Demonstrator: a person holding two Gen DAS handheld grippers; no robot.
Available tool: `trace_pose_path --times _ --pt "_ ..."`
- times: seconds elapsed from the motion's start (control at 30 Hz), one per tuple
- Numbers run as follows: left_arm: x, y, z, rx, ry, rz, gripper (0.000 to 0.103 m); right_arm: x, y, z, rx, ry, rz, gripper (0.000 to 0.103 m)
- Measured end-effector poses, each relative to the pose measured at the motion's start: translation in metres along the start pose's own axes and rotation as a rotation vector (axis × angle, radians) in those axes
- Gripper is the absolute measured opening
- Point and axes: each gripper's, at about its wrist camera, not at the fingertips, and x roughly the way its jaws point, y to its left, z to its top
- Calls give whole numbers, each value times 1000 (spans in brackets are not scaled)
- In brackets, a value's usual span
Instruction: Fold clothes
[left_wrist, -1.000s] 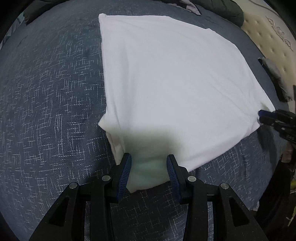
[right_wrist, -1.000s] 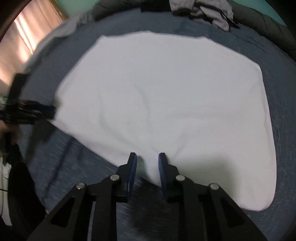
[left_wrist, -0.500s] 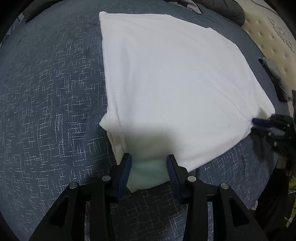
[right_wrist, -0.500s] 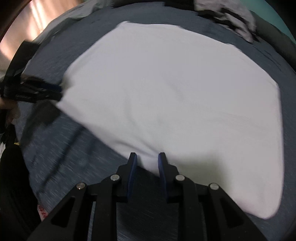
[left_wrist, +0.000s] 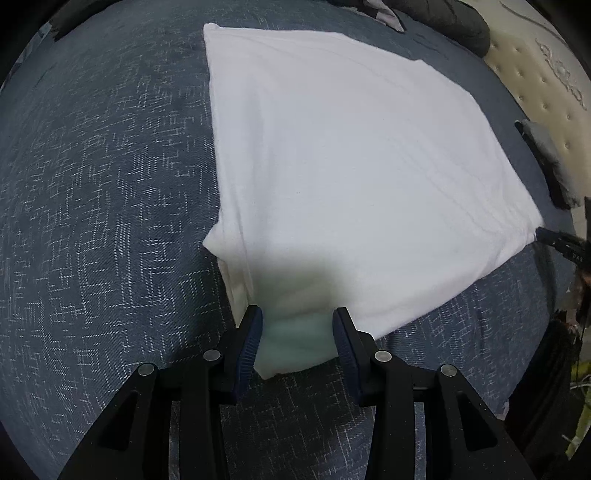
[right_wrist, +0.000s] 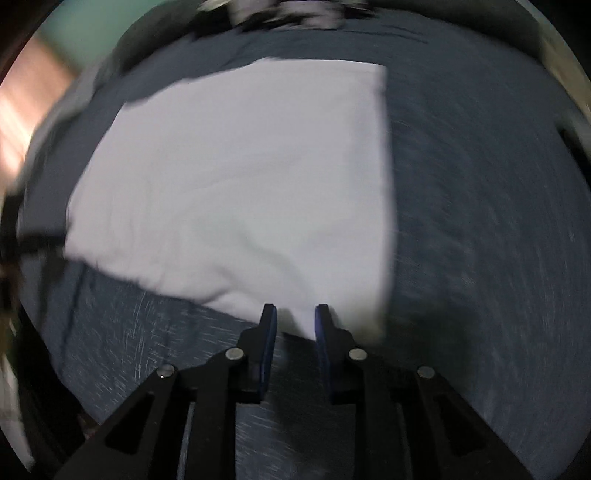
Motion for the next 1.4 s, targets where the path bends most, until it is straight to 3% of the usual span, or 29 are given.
trace_pose_path --times 0.03,0.1,0.23,0.43,0.53,0.6,0.67,0.73,1.0,1.4 --pt "-3 2 0 -10 -5 -11 43 -3 -11 -1 36 -5 12 27" --pt "-10 7 -2 -31 -3 -39 44 -6 -21 -3 62 -8 33 45" --pt "-18 16 -8 -33 12 -46 57 -4 -24 -2 45 -2 63 46" --pt "-17 25 -9 -21 49 -51 57 13 -13 -1 -32 43 61 46" --pt "-12 21 -12 9 65 -44 57 17 -13 -3 -60 53 54 32" --pt "-9 17 -11 33 67 -29 57 17 -14 -3 -75 55 38 12" --pt "-7 16 -8 39 66 -22 48 15 -17 -1 -65 45 43 6" --pt "-5 17 -5 34 70 -10 10 12 -17 0 -65 33 40 4" --pt "-18 24 3 36 49 21 5 -12 -22 6 -80 -42 -19 2" --pt "-13 28 5 22 56 22 8 -6 -42 -4 -83 5 -5 3"
